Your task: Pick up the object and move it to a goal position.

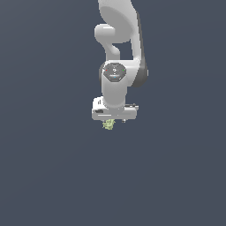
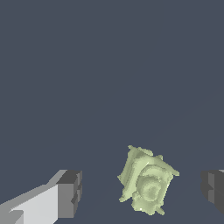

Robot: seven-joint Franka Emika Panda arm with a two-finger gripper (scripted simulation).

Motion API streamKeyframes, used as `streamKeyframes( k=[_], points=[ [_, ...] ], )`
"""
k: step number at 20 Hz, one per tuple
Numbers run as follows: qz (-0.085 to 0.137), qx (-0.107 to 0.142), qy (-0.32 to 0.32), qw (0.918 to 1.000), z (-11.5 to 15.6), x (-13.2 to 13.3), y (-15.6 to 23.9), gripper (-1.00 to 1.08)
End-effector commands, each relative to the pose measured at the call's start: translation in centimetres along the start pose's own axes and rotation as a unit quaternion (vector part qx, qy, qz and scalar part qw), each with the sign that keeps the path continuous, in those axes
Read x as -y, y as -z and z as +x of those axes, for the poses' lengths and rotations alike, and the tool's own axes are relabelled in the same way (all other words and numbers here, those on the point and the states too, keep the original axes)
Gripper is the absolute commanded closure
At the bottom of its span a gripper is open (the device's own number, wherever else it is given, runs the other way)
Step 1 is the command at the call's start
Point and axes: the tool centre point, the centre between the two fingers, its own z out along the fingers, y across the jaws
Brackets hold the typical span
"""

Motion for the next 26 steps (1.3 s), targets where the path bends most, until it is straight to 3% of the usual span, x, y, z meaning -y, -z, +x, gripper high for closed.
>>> streamKeyframes(
  k=[1, 10, 26],
  points=[
    [0.000, 0.000, 0.000, 1.0000, 0.0, 0.0, 0.0, -0.92],
    [0.000, 0.012, -0.037, 0.9993, -0.7, -2.9, 0.1, -0.92],
    [0.001, -0.005, -0.081, 0.9967, -2.3, -2.8, -1.8, -0.92]
  ],
)
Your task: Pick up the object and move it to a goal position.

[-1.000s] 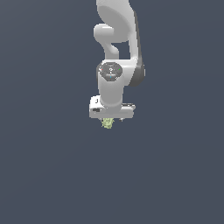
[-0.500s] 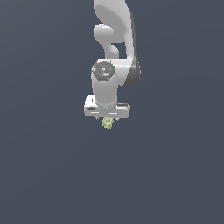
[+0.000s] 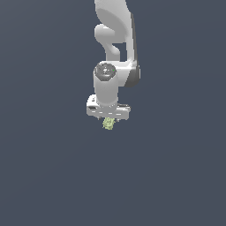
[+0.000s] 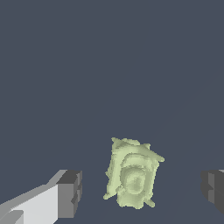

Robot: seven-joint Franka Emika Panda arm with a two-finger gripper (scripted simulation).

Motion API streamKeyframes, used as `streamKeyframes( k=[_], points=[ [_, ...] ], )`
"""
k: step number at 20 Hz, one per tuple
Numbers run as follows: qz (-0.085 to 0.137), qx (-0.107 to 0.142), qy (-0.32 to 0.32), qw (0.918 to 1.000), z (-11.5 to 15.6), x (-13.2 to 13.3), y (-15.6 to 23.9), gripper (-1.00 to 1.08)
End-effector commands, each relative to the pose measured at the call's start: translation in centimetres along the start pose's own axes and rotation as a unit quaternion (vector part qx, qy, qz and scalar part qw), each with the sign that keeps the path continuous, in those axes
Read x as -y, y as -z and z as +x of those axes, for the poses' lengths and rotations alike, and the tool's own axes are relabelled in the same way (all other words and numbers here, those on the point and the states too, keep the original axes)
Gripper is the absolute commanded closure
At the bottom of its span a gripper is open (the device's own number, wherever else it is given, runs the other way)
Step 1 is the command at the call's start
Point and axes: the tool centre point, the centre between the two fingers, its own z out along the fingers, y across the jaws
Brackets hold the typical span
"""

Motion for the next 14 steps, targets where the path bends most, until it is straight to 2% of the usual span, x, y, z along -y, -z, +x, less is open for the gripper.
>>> streamKeyframes(
  k=[1, 14],
  points=[
    [0.001, -0.006, -0.016, 0.9998, -0.6, -0.1, -0.6, -0.92],
    [0.005, -0.030, -0.085, 0.9959, -3.4, -0.6, -3.0, -0.92]
  ],
)
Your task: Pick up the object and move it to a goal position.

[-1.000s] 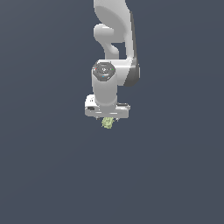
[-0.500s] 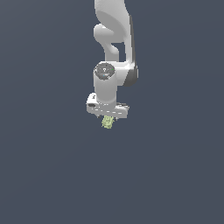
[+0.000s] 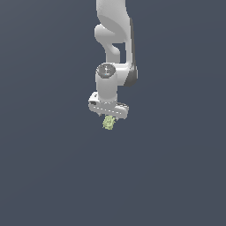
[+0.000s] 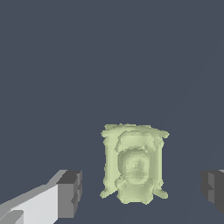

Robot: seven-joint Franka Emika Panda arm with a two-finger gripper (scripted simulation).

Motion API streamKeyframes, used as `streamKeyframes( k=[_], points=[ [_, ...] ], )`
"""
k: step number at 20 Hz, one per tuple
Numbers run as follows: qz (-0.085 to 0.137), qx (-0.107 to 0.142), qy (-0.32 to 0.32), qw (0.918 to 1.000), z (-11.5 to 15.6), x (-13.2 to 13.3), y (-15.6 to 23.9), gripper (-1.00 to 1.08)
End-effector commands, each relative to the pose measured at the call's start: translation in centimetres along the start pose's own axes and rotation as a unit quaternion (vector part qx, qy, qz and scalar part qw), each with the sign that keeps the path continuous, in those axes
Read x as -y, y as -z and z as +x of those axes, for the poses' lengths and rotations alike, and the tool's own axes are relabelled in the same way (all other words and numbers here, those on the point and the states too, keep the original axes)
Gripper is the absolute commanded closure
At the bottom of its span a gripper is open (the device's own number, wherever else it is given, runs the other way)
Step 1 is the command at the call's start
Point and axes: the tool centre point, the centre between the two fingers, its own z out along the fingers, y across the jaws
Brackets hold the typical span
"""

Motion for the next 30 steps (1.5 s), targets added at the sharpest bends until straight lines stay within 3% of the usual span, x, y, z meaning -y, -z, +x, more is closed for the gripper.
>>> streamKeyframes(
  k=[1, 22, 23, 30],
  points=[
    [0.000, -0.002, -0.006, 1.0000, -0.2, -0.1, -0.2, -0.92],
    [0.000, -0.003, -0.007, 1.0000, -0.3, -0.1, -5.2, -0.92],
    [0.000, -0.003, -0.007, 1.0000, -0.3, -0.1, -5.2, 1.08],
    [0.000, -0.003, -0.007, 1.0000, -0.3, -0.1, -5.2, 1.08]
  ],
)
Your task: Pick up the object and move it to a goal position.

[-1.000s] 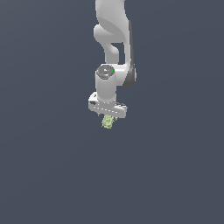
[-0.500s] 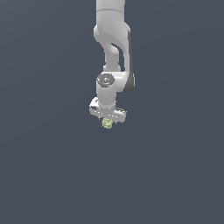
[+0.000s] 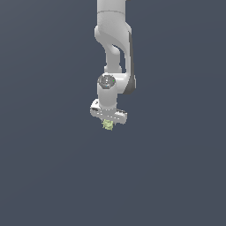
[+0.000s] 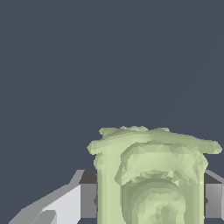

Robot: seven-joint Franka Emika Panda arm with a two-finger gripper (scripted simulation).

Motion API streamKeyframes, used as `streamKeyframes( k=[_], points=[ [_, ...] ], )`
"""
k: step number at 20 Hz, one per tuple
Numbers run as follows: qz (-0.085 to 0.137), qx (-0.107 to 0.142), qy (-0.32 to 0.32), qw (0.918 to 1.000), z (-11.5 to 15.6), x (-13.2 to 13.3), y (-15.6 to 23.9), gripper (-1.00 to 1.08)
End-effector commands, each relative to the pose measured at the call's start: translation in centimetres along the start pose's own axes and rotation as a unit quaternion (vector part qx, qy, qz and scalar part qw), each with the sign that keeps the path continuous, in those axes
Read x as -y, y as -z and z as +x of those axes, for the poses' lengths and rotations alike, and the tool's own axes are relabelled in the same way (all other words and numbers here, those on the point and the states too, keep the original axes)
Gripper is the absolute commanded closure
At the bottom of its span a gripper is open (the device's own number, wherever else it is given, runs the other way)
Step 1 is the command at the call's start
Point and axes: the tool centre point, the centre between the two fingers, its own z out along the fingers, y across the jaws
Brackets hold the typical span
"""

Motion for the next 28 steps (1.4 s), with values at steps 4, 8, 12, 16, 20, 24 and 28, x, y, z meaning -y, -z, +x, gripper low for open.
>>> streamKeyframes(
  k=[4, 8, 12, 16, 20, 24, 28],
  points=[
    [0.000, 0.000, 0.000, 1.0000, 0.0, 0.0, 0.0, 1.08],
    [0.000, 0.000, 0.000, 1.0000, 0.5, 0.0, 0.3, 1.08],
    [0.000, 0.000, 0.000, 1.0000, 1.7, -0.1, 0.9, 1.08],
    [0.000, 0.000, 0.000, 1.0000, 3.5, -0.2, 1.7, 1.08],
    [0.000, 0.000, 0.000, 1.0000, 5.7, -0.2, 2.9, 1.08],
    [0.000, 0.000, 0.000, 1.0000, 8.0, -0.3, 3.9, 1.08],
    [0.000, 0.000, 0.000, 1.0000, 9.7, -0.3, 4.7, 1.08]
  ],
)
